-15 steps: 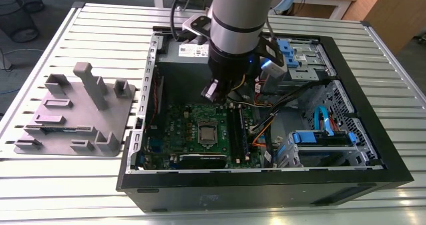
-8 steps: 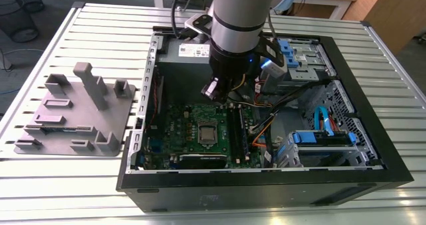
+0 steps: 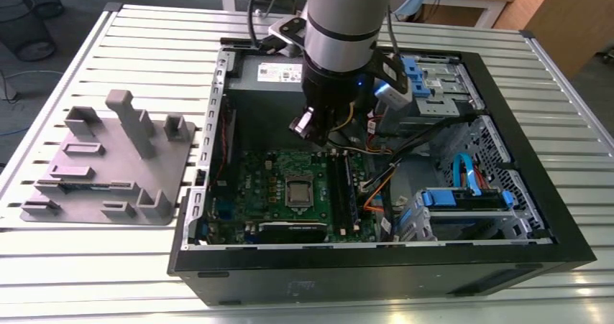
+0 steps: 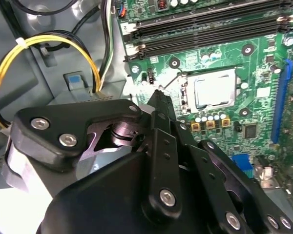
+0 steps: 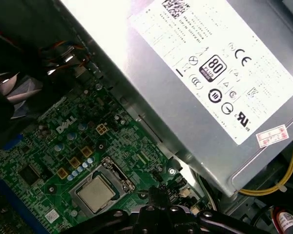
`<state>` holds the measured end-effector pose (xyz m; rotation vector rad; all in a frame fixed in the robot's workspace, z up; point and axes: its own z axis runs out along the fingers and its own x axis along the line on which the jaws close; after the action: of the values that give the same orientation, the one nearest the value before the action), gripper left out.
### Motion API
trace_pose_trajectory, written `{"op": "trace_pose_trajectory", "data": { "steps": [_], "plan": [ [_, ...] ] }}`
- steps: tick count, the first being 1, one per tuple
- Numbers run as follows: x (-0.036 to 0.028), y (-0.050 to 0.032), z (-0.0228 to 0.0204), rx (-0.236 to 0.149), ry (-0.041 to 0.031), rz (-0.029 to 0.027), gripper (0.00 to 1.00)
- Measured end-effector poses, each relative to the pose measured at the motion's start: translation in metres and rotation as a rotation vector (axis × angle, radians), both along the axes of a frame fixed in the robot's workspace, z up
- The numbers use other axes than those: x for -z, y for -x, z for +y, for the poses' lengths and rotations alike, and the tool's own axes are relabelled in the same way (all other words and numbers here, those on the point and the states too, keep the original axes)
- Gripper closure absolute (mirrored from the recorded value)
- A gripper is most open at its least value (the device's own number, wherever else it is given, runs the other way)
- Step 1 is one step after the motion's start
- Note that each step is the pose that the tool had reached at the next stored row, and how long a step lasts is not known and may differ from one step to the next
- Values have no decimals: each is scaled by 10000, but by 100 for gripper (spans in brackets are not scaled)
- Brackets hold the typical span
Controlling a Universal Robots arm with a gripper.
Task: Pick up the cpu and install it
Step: 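Install the first cpu locking lever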
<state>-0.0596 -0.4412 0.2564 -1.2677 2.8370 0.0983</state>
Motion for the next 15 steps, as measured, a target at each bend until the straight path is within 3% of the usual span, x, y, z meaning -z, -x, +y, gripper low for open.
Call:
{"op": "trace_pose_trajectory", "data": {
  "steps": [5, 15],
  "plan": [
    [18, 0, 52, 166, 11, 0, 89],
    [68, -1, 87, 350, 37, 0, 89]
  ]
}}
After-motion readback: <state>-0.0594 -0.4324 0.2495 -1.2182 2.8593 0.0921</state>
